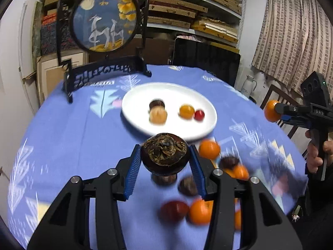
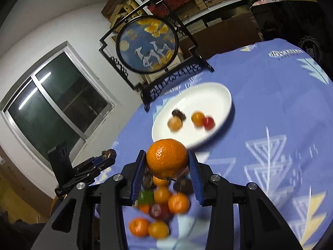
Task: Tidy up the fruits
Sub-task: 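Carry both fruits over the white plate and open both tools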
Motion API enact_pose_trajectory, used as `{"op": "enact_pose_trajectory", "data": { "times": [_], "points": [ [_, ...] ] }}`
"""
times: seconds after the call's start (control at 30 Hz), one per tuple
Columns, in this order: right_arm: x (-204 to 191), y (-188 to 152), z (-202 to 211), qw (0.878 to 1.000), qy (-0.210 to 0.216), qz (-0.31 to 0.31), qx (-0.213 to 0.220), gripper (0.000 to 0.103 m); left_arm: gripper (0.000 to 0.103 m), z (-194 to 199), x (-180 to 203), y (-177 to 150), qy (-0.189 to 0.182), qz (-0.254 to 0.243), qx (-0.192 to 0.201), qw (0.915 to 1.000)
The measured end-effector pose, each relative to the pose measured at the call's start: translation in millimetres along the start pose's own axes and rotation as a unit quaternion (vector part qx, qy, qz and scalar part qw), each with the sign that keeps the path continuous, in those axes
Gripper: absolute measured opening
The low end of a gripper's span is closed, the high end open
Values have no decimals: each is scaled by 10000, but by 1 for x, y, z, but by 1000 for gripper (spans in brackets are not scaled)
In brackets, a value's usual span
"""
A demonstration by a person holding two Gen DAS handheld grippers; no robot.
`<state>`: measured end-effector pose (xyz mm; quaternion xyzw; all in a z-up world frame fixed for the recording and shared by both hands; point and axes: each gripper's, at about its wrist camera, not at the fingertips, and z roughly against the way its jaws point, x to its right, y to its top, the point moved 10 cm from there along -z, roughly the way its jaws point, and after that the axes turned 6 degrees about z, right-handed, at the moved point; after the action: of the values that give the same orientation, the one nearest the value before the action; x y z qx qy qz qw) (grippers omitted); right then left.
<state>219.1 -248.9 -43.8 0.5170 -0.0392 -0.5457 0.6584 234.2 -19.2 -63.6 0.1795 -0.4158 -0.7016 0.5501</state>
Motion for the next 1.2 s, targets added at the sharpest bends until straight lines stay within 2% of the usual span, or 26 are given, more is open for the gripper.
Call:
{"op": "enact_pose_trajectory", "data": {
  "times": [0.13,0.3,0.47,0.53,0.57,0.6,0.67,0.77,0.83,0.9,1.1,1.2],
  "points": [
    [12,35,-35,9999,-45,-76,-111,41,45,-39,-3,39,67,-36,-84,9999],
    [39,61,-97,9987,-222,-253,-385,41,45,-102,-17,67,143,112,-345,9992],
    [74,68,-147,9961,-473,-463,-586,42,45,-148,-29,67,228,214,-689,9971],
    [80,71,-159,9958,-485,-474,-612,44,46,-159,-30,65,307,116,-788,9963],
    [82,73,-164,9958,-531,-440,-609,48,47,-163,-32,66,345,97,-787,9963],
    [83,75,-165,9956,-628,-383,-587,52,51,-162,-33,67,337,126,-758,9965],
    [81,78,-162,9954,-772,-277,-501,52,56,-155,-36,71,329,218,-645,9971],
    [71,74,-148,9958,-792,-134,-448,52,58,-131,-33,72,237,266,-452,9983],
    [57,64,-132,9968,-676,-48,-434,52,64,-109,-26,64,177,216,-352,9990],
    [45,49,-116,9965,-699,91,-454,53,70,-89,-19,50,143,105,-311,9994],
    [22,-7,-69,9958,-681,234,-570,55,70,-34,-1,-18,201,-417,-462,9979],
    [18,-40,-43,9959,-707,214,-525,56,70,-14,2,-53,168,-514,-567,9969]
  ]
}}
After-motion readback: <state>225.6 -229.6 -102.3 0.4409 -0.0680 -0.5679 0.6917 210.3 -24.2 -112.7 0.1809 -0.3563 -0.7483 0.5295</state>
